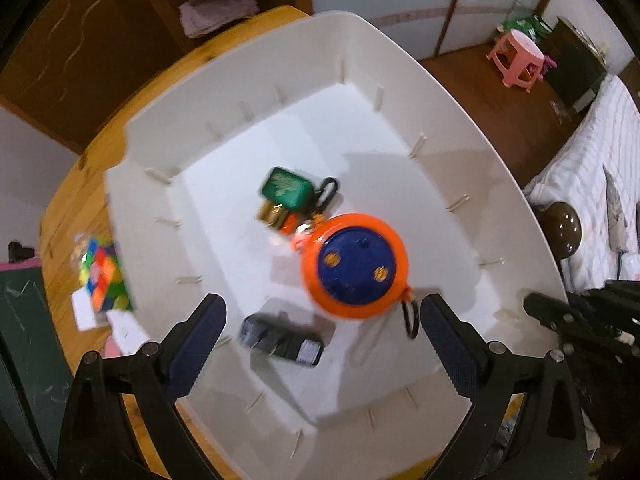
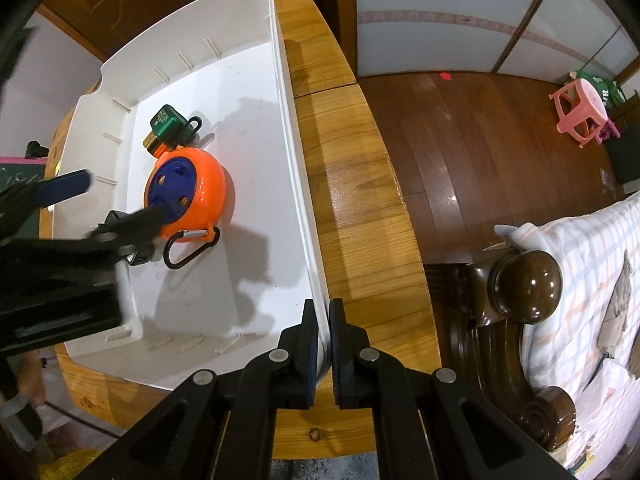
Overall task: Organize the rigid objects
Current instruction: 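Withdraw the left tool toward the white square charger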
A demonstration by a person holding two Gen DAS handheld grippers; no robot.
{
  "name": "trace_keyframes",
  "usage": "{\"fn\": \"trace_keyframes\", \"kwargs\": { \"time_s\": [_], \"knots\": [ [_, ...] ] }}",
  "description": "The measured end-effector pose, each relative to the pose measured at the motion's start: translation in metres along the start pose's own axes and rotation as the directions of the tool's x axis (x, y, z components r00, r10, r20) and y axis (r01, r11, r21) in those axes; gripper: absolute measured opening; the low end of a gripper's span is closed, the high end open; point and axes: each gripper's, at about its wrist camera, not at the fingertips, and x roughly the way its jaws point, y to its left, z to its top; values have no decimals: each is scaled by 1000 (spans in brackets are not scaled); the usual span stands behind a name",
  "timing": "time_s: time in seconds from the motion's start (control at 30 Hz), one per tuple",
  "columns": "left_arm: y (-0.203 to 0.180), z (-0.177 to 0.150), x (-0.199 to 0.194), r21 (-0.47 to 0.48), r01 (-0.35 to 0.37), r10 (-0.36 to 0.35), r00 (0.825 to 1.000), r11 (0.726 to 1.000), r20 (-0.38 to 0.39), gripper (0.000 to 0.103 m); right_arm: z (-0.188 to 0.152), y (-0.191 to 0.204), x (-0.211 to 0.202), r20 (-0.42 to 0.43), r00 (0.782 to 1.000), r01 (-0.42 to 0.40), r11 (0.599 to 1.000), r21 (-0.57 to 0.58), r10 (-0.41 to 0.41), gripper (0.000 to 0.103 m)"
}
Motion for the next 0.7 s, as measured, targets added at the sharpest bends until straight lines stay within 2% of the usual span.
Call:
{"fn": "trace_keyframes", "kwargs": {
  "time_s": [0.33,0.7],
  "knots": [
    [34,-25,-47,-106,-45,52,997,993,64,98,-1,-1,1,0,1000,3,1000,-8,-3,5],
    [101,-67,-72,-260,-119,144,987,958,76,98,-3,0,0,1,1000,18,1000,-3,-18,5]
  ]
}}
